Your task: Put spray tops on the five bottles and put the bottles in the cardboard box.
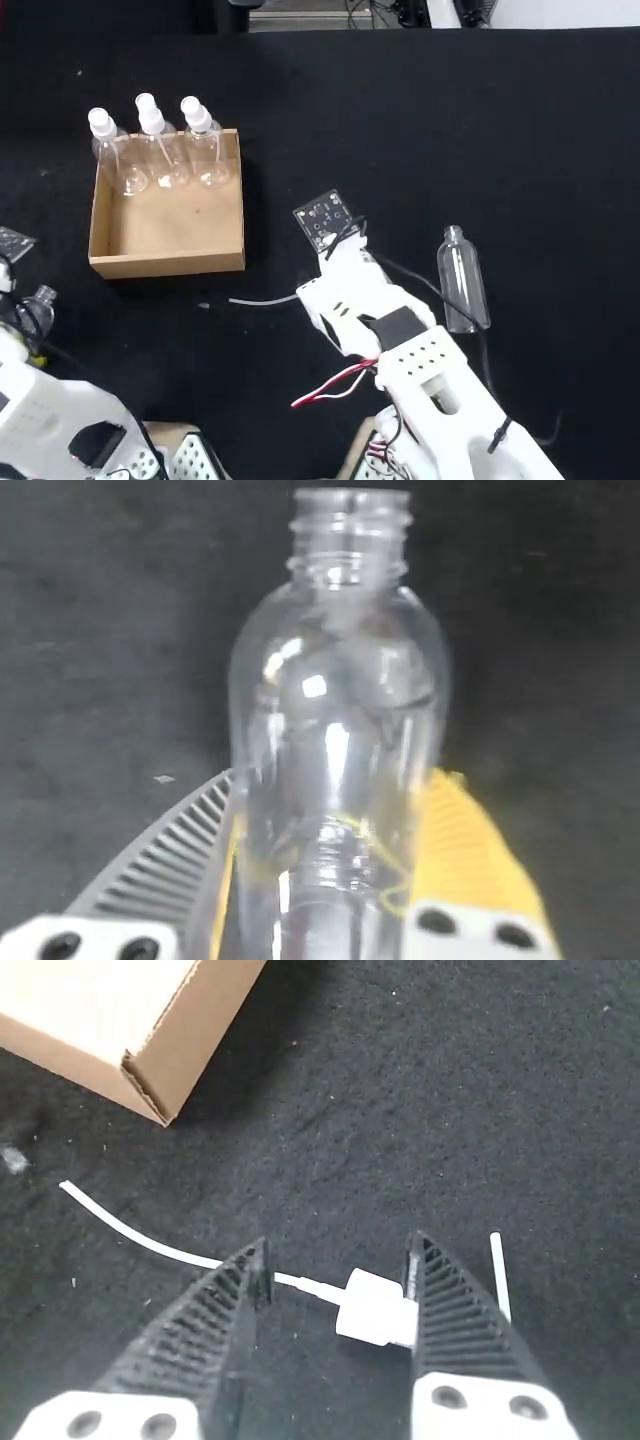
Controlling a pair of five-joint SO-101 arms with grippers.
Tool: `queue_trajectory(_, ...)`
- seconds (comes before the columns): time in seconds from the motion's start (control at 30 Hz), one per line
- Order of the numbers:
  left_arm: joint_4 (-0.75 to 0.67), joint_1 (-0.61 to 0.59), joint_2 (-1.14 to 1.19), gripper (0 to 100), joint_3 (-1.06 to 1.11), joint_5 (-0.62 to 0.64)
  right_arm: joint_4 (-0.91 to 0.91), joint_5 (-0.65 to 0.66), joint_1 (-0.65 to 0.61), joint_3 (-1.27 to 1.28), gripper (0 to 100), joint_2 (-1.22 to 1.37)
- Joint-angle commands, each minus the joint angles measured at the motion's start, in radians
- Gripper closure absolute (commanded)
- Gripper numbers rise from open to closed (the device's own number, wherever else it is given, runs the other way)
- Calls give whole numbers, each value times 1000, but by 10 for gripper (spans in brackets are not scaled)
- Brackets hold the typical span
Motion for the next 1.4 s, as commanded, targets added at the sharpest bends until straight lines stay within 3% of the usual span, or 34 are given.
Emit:
queue_trajectory(0.0, 175, 68, -46, 957, -85, -44, -31, 6, -6, -5, 800, 7)
queue_trajectory(0.2, 387, 128, -173, 966, -142, 89, -25, 6, -5, -5, 800, 7)
queue_trajectory(0.4, 420, 134, -370, 970, -10, 216, 114, 28, -5, -90, 801, 8)
queue_trajectory(0.67, 238, 252, -586, 970, 266, 525, 405, 272, 11, -251, 801, 8)
queue_trajectory(0.83, 262, 334, -723, 970, 357, 448, 529, 571, 75, -266, 797, 19)
queue_trajectory(1.0, 321, 415, -862, 970, 401, 446, 496, 715, 120, -302, 796, 148)
queue_trajectory(1.23, 315, 506, -1000, 970, 461, 703, 479, 919, 120, -394, 684, 409)
queue_trajectory(1.37, 313, 510, -1034, 970, 456, 819, 453, 993, 118, -407, 669, 466)
